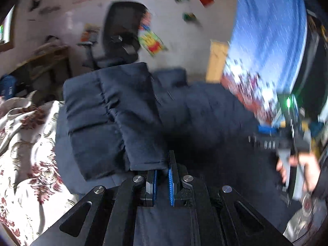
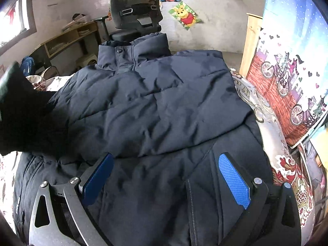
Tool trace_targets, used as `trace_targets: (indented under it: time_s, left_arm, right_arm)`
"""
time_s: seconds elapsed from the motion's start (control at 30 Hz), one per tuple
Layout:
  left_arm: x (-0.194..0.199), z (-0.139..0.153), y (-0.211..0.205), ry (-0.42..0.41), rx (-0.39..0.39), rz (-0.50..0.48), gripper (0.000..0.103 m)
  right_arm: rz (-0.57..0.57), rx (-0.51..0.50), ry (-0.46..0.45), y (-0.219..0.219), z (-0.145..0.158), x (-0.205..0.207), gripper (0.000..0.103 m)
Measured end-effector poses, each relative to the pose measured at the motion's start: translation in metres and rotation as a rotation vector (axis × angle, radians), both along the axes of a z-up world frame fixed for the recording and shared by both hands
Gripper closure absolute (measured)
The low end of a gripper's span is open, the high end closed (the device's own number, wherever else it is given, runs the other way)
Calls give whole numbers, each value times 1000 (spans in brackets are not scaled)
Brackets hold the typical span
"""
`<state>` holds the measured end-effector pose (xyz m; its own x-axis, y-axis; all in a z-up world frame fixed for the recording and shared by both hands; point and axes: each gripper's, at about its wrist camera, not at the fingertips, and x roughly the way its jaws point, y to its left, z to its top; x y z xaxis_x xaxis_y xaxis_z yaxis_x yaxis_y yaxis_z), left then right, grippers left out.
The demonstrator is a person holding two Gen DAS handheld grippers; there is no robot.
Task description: Fold large clothes
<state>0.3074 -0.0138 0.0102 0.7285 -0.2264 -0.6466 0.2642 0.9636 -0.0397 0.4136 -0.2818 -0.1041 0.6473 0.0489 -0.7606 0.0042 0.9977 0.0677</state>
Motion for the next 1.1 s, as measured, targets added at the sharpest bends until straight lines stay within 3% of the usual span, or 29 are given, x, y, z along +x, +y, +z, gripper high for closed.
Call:
trace_targets:
  time_s: [0.17,0.33,0.43,0.5,0.6,0.77,0.87,1.1]
  left_arm:
    - [-3,-28,-18,84,66,-56,95]
    - [-11,-50,-19,147,54,-77,90]
    - [-18,-59,-22,176,50,-105,78]
    - [-25,-61,-24,188,32,-133,58]
    - [-36,-59,-26,175,15,-160,37]
    - [-51,-55,-18,194,-22,-161,34]
    - [-55,-51,-4,204,-73,-122,30]
    - [-55,-43,35,186,-131,55,21]
  right_arm:
    - [31,46,-5,3,-2,-5,2]
    - [132,449,-17,-4,4,-3,2]
    - [192,540,14,9,2,2,2]
    - [226,580,49,21,-3,6,2]
    - [255,691,115,33,-18,8,2]
    - [241,929,191,39,-50,0,2]
    - [197,904,256,44,-68,-7,2]
    - [209,659,332,81,-81,-18,2]
